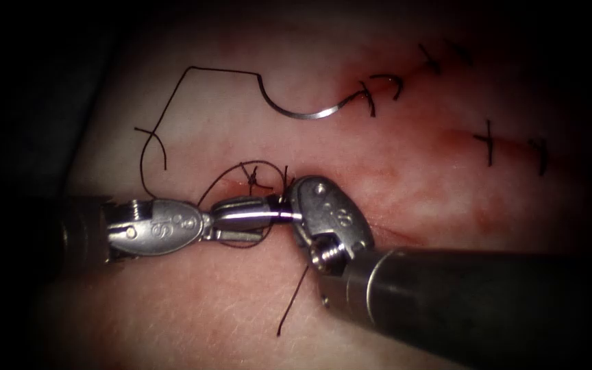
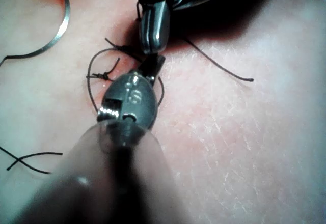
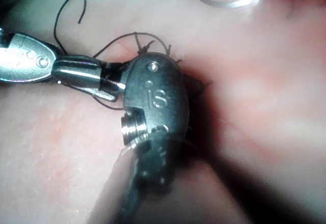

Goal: Wound Closure
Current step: Grab the suture tail with the right grasper.

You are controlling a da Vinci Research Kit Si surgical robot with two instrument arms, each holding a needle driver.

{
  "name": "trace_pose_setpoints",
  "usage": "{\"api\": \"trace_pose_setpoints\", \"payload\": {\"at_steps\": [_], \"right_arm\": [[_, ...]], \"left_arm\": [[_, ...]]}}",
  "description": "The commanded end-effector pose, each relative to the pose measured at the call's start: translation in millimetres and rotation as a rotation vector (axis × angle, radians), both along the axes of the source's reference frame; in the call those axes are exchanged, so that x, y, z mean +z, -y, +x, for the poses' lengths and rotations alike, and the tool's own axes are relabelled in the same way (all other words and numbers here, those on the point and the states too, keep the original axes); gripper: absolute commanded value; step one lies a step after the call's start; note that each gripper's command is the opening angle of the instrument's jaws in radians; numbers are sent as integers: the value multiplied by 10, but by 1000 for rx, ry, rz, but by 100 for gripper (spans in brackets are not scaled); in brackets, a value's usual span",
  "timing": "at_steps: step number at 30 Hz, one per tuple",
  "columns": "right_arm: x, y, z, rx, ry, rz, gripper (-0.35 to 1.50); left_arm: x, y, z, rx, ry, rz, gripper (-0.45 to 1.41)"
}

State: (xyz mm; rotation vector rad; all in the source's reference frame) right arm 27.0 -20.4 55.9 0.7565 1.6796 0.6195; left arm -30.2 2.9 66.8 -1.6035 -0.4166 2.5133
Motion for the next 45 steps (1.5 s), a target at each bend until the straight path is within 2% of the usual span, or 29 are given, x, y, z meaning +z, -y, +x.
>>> {"api": "trace_pose_setpoints", "payload": {"at_steps": [1, 3, 4, 5, 8, 12, 16, 18, 19, 20, 21, 23, 28, 35, 44, 45], "right_arm": [[6, 5, 0, -71, -6, -17, -35], [5, 7, -2, -168, -15, -43, -35], [4, 9, -4, -295, -30, -91, -35], [4, 10, -4, -334, -32, -119, -35], [3, 10, -6, -409, 7, -195, -35], [4, 18, 1, -565, 99, -402, -35], [6, 29, 11, -646, 142, -471, -28], [7, 36, 15, -695, 172, -490, -33], [8, 40, 17, -724, 188, -508, -27], [10, 43, 18, -737, 194, -532, -3], [13, 46, 20, -736, 191, -552, 47], [15, 49, 21, -737, 195, -589, 89], [25, 59, 20, -748, 212, -626, 126], [28, 73, 14, -776, 205, -682, 130], [34, 89, 15, -803, 185, -787, 125], [36, 92, 15, -810, 183, -804, 120]], "left_arm": [[9, 1, -6, 4, -4, 1, -45], [13, -2, -9, 18, -10, 5, -45], [15, -4, -11, 28, -13, 9, -45], [16, -4, -13, 30, -13, 10, -45], [16, -5, -15, 40, -15, 13, -45], [16, -5, -18, 45, -22, 13, -45], [16, -4, -18, 47, -25, 13, -45], [16, -4, -18, 47, -25, 13, -45], [16, -4, -18, 46, -28, 12, -45], [16, -4, -17, 45, -33, 10, -45], [15, -3, -16, 45, -32, 10, -45], [15, -3, -16, 46, -32, 10, -45], [16, -4, -15, 47, -33, 17, -45], [18, -3, -10, 40, -40, 28, -45], [21, 0, -10, 36, -42, 34, -45], [22, 1, -9, 36, -42, 33, -45]]}}
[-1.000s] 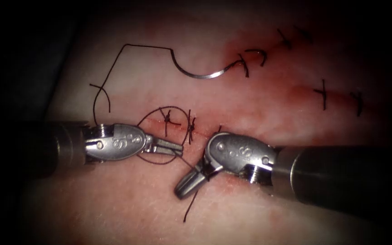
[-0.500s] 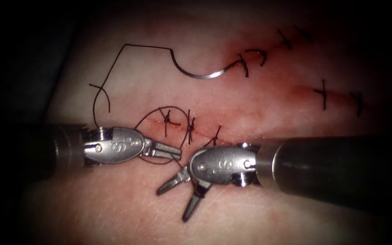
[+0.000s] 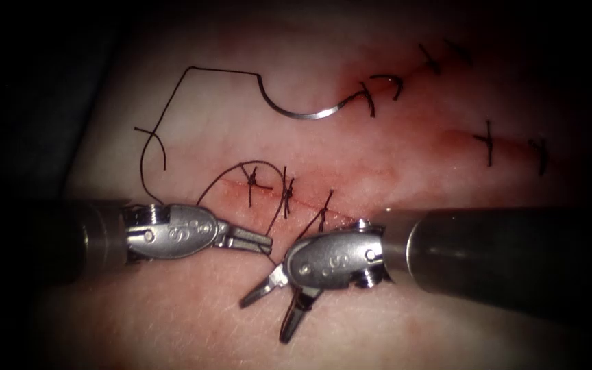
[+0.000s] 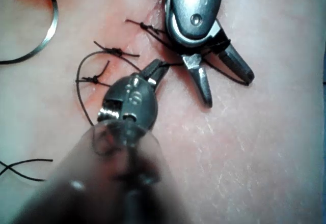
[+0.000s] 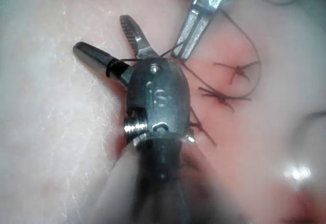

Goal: Wound Closure
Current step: Grab the suture tail with the right grasper.

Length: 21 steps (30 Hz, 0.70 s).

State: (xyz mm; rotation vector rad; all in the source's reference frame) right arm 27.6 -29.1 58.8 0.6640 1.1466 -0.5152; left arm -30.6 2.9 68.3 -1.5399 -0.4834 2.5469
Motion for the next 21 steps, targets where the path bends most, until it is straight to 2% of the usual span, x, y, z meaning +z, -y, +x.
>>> {"api": "trace_pose_setpoints", "payload": {"at_steps": [1, 6, 8, 9, 10, 15, 21], "right_arm": [[9, 8, 7, -30, 8, -23, 110], [13, 13, -1, -67, 24, -47, 88], [13, 14, -3, -89, 36, -52, 51], [13, 15, -3, -116, 45, -52, 19], [13, 18, -4, -174, 71, -56, -35], [11, 14, -5, -187, 68, -46, -35], [2, -18, -15, -88, -26, 19, -35]], "left_arm": [[7, 3, -5, -1, 1, 4, -45], [6, 6, 0, -2, 1, 12, -45], [6, 8, 0, -1, 1, 11, -45], [6, 8, 0, -1, 1, 10, -45], [6, 9, 0, -1, 1, 9, -45], [6, 15, 0, -1, -5, 9, -45], [7, 33, 2, 1, -22, 1, -45]]}}
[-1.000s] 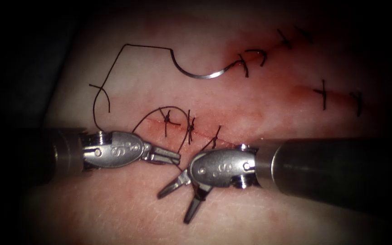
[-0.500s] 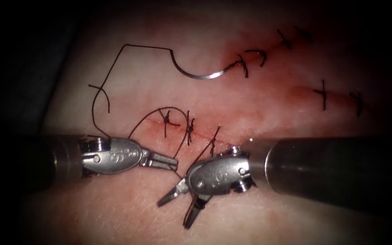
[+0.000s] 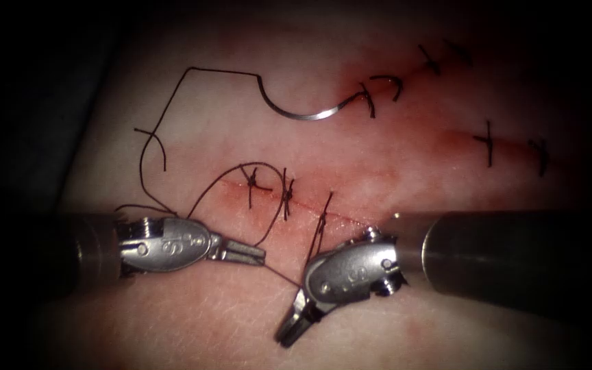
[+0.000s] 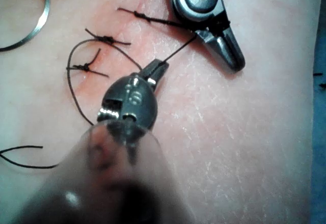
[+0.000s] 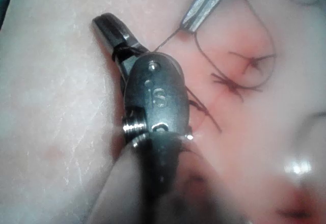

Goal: Wound Closure
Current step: Tie the knot by pulling up with the right tool and down with the left.

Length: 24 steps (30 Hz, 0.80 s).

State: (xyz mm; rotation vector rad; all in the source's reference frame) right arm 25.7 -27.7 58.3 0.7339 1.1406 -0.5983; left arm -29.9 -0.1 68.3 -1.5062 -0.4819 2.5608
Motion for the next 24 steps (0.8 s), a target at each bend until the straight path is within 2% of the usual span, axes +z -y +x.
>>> {"api": "trace_pose_setpoints", "payload": {"at_steps": [1, 2, 10, 16, 24], "right_arm": [[5, -9, 2, 26, -9, 4, -35], [2, -23, -2, 68, -28, 21, -35], [-8, -76, -22, 199, -51, 72, -35], [8, -101, -30, 286, -69, 105, -35], [16, -136, -47, 356, -74, 102, -35]], "left_arm": [[7, 5, -6, 2, -1, 3, -45], [6, 11, -6, 6, -2, -1, -45], [0, 29, -8, 2, -6, -4, -45], [-6, 44, -18, 3, -7, -13, -45], [-20, 81, -14, 35, -26, -7, -45]]}}
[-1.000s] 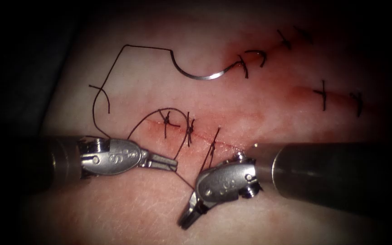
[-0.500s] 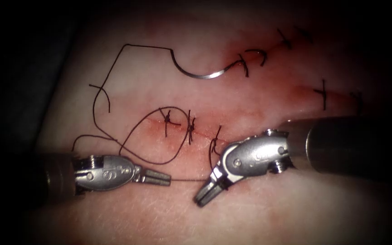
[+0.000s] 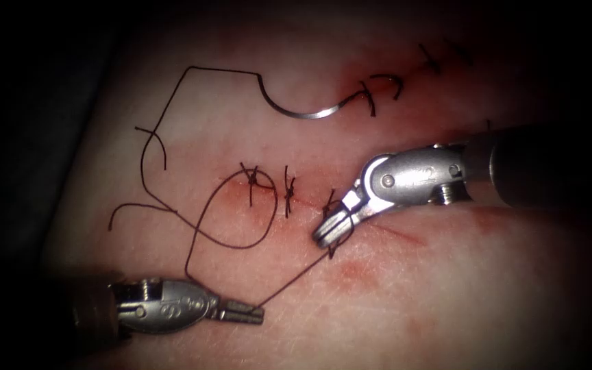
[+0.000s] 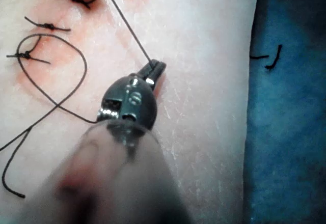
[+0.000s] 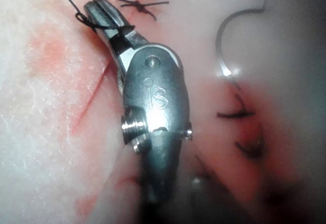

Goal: Wound Closure
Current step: Tie the knot by pulling up with the right tool and down with the left.

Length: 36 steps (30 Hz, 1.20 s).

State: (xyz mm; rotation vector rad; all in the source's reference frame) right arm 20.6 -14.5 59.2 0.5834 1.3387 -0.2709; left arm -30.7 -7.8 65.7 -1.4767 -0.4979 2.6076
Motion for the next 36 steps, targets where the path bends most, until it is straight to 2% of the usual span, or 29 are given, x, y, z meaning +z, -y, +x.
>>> {"api": "trace_pose_setpoints", "payload": {"at_steps": [1, 11, 21, 24, 27, 29, 36], "right_arm": [[8, -9, 3, 9, -2, -4, -35], [22, -38, -8, 38, 12, -28, -35], [44, -60, -24, 115, 71, -84, -35], [47, -61, -26, 123, 70, -82, -35], [49, -62, -25, 149, 86, -103, -35], [52, -64, -25, 180, 104, -118, -35], [60, -72, -29, 267, 185, -176, -35]], "left_arm": [[5, 7, -4, 6, 0, 0, -45], [-6, 48, 29, 48, -18, 30, -45], [-7, 73, 16, 73, -19, 45, -45], [-11, 88, 13, 108, -18, 62, -45], [-26, 110, 12, 210, -53, 106, -45], [-36, 114, 10, 243, -18, 117, -45], [-48, 116, 1, 295, 22, 131, -45]]}}
